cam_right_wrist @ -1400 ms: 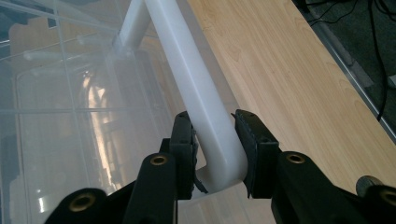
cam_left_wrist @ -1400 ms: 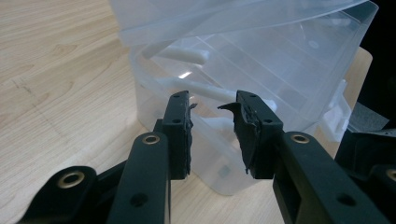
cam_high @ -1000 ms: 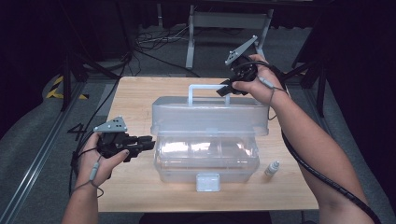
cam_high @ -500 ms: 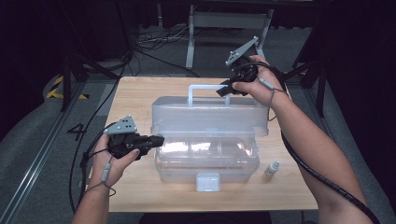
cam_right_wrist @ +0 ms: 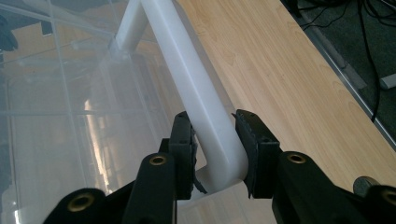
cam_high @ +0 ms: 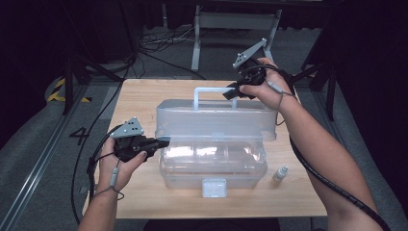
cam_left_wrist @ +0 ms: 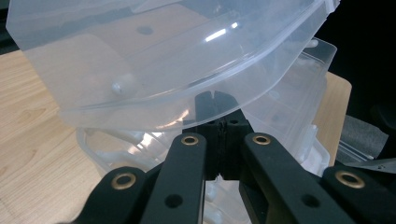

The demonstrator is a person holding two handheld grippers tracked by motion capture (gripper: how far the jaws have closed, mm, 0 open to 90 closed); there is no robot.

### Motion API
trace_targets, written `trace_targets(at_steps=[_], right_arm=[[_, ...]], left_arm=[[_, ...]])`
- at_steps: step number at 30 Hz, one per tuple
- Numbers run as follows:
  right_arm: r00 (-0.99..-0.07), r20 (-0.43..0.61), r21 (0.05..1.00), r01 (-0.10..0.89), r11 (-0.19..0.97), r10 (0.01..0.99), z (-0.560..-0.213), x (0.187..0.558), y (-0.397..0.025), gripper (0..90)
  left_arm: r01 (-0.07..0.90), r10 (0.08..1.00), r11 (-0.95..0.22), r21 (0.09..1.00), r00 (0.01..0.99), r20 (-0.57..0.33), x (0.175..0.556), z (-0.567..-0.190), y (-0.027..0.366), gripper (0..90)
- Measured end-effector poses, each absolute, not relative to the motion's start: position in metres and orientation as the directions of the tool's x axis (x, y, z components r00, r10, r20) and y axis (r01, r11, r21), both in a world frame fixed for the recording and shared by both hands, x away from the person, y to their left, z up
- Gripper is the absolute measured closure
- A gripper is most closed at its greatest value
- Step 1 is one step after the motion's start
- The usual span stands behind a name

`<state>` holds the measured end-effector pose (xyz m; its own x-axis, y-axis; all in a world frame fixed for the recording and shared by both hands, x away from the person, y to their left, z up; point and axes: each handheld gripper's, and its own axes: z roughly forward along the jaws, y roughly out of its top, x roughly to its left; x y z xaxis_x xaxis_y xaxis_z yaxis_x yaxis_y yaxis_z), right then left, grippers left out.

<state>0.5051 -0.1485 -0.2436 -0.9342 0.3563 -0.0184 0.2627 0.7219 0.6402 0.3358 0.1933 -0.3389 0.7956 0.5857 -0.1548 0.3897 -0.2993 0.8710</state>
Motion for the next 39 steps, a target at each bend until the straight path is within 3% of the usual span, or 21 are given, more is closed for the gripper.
trace_targets(at_steps=[13,21,26,39], right_arm=[[-0.933,-0.032,0.647,0.254,0.719,0.358,-0.244,0.503,-0.149,68.6],[-0.931,-0.030,0.715,0.235,0.659,0.365,-0.235,0.492,-0.152,55.5],[-0.928,-0.040,0.763,0.211,0.611,0.370,-0.229,0.483,-0.159,56.5],[-0.921,-0.050,0.782,0.204,0.589,0.386,-0.213,0.462,-0.186,56.8]], left_arm=[[0.387,0.583,-0.308,0.869,0.799,-0.149,0.337,-0.336,0.192,89.8],[0.389,0.580,-0.313,0.866,0.801,-0.150,0.338,-0.335,0.193,89.8],[0.393,0.579,-0.320,0.862,0.801,-0.150,0.339,-0.334,0.193,89.8],[0.394,0.569,-0.333,0.857,0.808,-0.151,0.341,-0.332,0.193,89.8]])
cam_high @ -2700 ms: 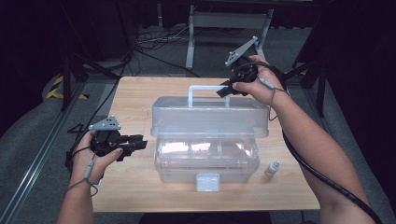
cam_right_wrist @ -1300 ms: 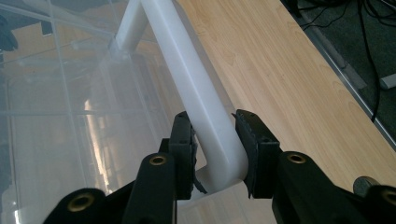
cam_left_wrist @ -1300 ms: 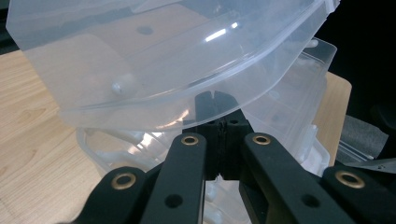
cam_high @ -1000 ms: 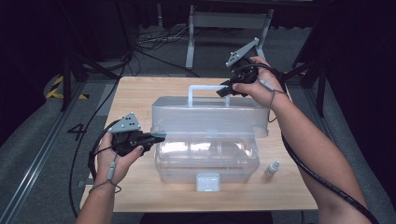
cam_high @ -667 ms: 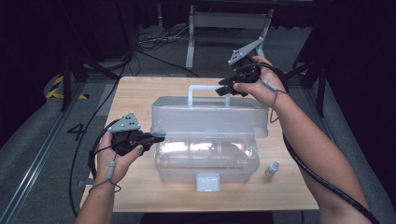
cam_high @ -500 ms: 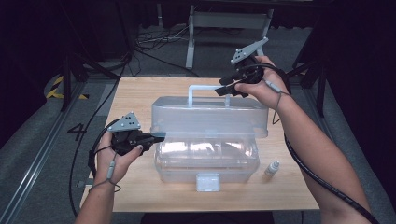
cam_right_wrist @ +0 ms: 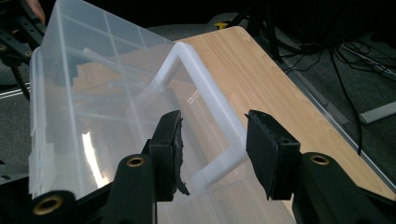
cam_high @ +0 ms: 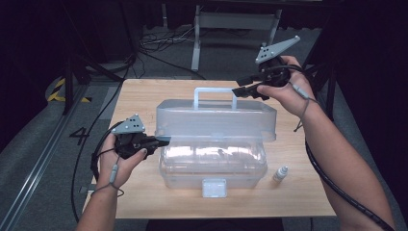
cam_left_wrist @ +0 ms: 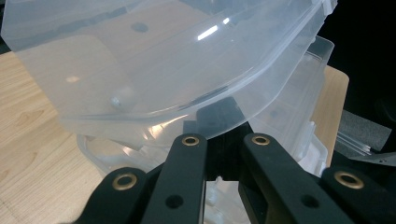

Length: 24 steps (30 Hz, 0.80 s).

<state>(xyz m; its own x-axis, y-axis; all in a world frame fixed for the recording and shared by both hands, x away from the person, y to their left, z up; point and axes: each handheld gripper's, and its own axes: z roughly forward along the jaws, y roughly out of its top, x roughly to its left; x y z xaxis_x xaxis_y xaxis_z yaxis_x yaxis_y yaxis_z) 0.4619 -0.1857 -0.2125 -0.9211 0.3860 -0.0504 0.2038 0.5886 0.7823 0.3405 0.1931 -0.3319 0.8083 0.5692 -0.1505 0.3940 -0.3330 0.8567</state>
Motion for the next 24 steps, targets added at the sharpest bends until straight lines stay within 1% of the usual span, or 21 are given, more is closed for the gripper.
trace_targets(at_steps=[14,24], right_arm=[[-0.890,-0.058,0.800,0.229,0.555,0.452,-0.208,0.435,-0.236,57.4],[-0.873,-0.066,0.809,0.236,0.538,0.483,-0.208,0.413,-0.263,57.7]], left_arm=[[0.396,0.567,-0.342,0.852,0.810,-0.149,0.343,-0.329,0.193,89.8],[0.391,0.572,-0.344,0.854,0.808,-0.140,0.344,-0.327,0.193,89.8]])
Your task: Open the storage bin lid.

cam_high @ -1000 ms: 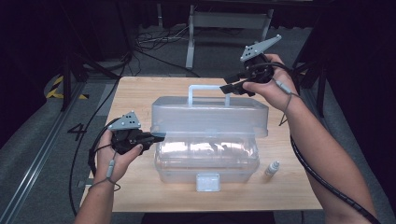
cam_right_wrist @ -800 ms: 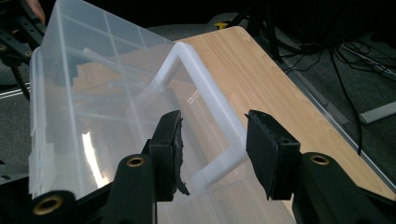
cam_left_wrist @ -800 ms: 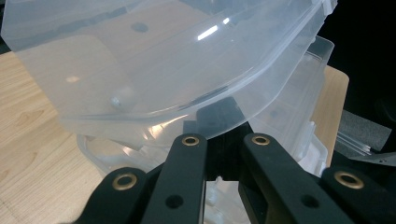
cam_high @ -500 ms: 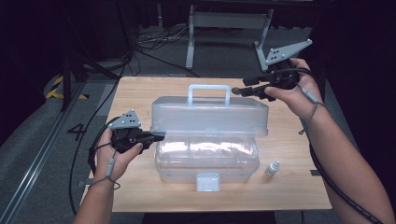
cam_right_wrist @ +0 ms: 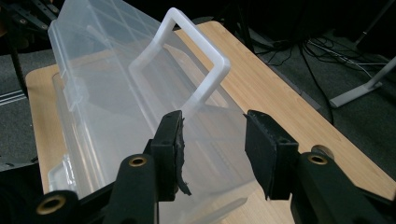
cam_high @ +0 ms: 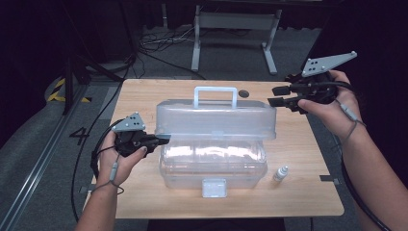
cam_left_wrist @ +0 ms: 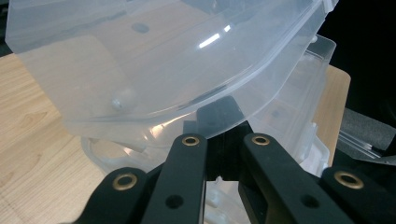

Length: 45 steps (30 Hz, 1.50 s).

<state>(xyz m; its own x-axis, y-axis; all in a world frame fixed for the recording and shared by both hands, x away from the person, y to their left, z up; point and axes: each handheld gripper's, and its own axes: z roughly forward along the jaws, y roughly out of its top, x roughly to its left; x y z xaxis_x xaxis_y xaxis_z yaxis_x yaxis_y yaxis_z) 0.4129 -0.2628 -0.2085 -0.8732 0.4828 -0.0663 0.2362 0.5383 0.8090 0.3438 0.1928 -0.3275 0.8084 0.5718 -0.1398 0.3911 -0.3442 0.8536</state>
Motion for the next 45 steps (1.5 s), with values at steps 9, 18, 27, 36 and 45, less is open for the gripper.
trace_targets(at_steps=[9,18,27,36,45], right_arm=[[-0.859,-0.044,0.817,0.263,0.514,0.510,-0.217,0.391,-0.281,56.2],[-0.846,0.010,0.832,0.303,0.466,0.533,-0.235,0.371,-0.294,53.8],[-0.829,0.038,0.828,0.338,0.447,0.557,-0.255,0.358,-0.299,52.8],[-0.815,0.068,0.825,0.371,0.427,0.576,-0.280,0.351,-0.302,47.0],[-0.801,0.098,0.825,0.397,0.402,0.590,-0.303,0.347,-0.301,43.1]], left_arm=[[0.386,0.570,-0.344,0.856,0.810,-0.136,0.348,-0.323,0.193,89.8],[0.375,0.575,-0.347,0.859,0.809,-0.121,0.350,-0.321,0.192,89.8],[0.377,0.576,-0.347,0.859,0.808,-0.122,0.350,-0.320,0.192,89.8],[0.379,0.579,-0.339,0.861,0.805,-0.126,0.350,-0.320,0.191,89.7],[0.381,0.581,-0.338,0.861,0.804,-0.128,0.350,-0.320,0.191,89.6]])
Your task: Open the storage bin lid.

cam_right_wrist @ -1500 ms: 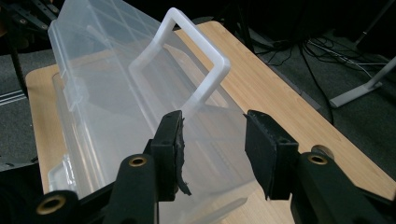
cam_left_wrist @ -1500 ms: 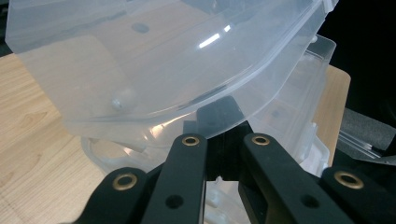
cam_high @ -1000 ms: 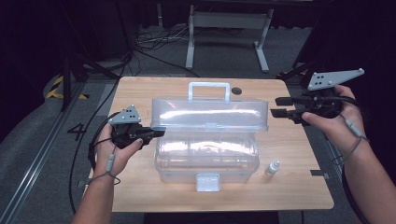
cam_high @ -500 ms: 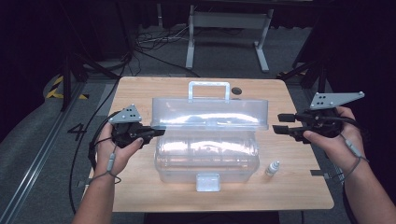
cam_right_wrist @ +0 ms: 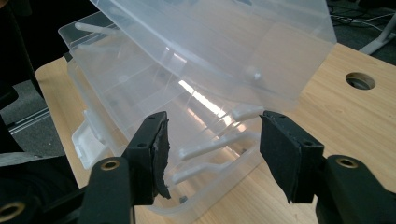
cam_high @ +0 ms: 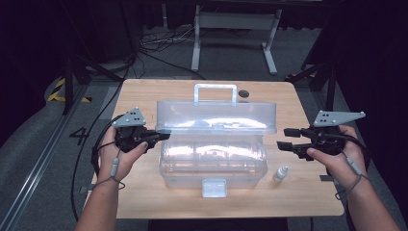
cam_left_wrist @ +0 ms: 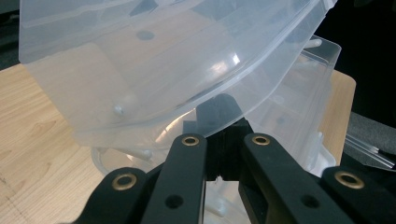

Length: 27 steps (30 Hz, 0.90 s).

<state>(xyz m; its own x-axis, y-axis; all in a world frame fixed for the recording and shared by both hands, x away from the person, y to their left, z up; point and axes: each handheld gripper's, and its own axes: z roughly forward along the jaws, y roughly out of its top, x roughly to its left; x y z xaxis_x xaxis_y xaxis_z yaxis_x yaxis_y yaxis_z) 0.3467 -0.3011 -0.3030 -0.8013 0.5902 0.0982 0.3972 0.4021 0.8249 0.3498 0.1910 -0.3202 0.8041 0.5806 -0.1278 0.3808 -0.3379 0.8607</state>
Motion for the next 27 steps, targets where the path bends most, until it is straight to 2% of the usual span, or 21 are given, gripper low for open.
trace_targets(at_steps=[9,27], right_arm=[[-0.797,0.132,0.832,0.413,0.371,0.589,-0.319,0.345,-0.297,47.8],[-0.795,0.176,0.846,0.424,0.324,0.581,-0.342,0.355,-0.280,49.6]], left_arm=[[0.378,0.585,-0.328,0.866,0.801,-0.128,0.350,-0.320,0.191,89.7],[0.357,0.613,-0.295,0.886,0.782,-0.111,0.353,-0.318,0.190,89.7]])
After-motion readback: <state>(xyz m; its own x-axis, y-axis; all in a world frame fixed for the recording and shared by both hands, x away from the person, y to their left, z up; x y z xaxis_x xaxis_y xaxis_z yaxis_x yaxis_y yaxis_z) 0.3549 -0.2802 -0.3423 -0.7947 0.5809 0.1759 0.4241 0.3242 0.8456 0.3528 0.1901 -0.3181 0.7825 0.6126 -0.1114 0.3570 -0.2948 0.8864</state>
